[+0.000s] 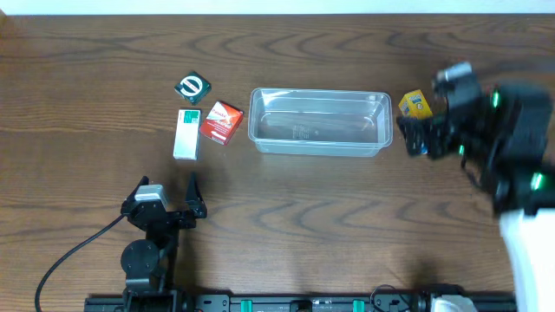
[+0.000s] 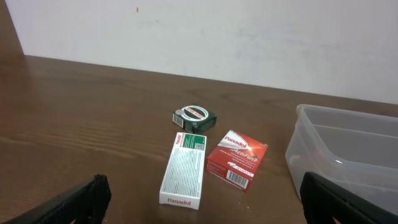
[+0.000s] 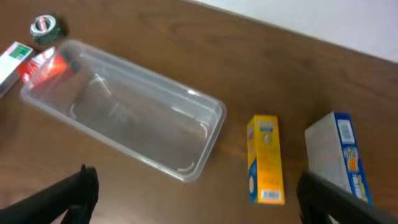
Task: Pack container
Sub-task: 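Reach the right gripper to the blue Kool Fever box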
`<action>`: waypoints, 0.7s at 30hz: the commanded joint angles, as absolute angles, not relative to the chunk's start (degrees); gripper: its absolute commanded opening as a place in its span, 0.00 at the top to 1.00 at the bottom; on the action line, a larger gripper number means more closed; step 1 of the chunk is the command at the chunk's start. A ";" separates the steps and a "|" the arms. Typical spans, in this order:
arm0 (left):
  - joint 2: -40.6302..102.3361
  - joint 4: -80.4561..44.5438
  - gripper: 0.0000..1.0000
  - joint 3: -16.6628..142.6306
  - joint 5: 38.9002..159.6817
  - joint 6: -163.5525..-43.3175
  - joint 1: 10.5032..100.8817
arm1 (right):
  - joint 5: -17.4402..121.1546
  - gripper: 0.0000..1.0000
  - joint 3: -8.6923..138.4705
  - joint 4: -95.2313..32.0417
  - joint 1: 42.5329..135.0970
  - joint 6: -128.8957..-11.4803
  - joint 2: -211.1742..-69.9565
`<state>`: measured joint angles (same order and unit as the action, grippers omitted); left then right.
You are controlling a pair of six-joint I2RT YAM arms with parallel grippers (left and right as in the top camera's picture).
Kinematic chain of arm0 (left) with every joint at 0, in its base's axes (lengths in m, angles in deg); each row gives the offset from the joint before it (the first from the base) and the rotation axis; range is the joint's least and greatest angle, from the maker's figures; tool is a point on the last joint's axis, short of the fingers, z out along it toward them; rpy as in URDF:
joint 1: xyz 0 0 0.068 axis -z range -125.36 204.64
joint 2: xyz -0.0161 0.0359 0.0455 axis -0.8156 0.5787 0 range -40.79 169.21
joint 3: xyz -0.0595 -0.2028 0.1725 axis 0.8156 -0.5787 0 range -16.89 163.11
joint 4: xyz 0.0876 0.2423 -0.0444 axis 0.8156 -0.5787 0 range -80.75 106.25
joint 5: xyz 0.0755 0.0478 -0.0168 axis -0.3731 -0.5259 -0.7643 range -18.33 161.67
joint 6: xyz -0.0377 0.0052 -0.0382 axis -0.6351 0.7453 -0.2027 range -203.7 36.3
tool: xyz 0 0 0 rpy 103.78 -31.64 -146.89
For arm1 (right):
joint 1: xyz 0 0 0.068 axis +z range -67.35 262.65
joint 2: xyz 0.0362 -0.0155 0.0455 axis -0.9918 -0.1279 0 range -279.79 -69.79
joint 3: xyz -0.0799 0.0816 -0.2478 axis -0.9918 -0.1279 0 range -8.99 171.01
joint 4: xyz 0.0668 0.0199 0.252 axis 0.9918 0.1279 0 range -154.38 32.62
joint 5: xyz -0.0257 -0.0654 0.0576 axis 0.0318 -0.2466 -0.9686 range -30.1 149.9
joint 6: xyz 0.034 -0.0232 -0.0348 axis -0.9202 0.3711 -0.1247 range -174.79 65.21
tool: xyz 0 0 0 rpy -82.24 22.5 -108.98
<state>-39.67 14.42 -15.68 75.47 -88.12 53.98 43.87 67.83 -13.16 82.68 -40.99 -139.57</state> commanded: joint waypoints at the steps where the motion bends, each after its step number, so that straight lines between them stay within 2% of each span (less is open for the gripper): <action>1: -39.76 12.50 0.02 -16.66 75.51 -87.80 53.71 | 41.03 0.01 79.24 -7.52 82.20 -33.67 -147.83; 4: -39.76 12.50 0.02 -16.66 75.51 -87.80 53.71 | 42.16 0.01 83.96 -6.30 82.18 -33.40 -152.64; 10: -39.76 12.50 0.02 -16.66 75.51 -87.80 53.71 | 50.82 0.01 84.44 -8.24 80.13 -33.34 -155.40; 21: -39.76 12.50 0.02 -16.66 75.51 -87.80 53.71 | 45.92 0.01 84.44 -9.88 63.49 -33.45 -164.31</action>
<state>-39.67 14.42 -15.68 75.51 -88.15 53.98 47.47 83.33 -9.68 65.72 -34.41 -161.76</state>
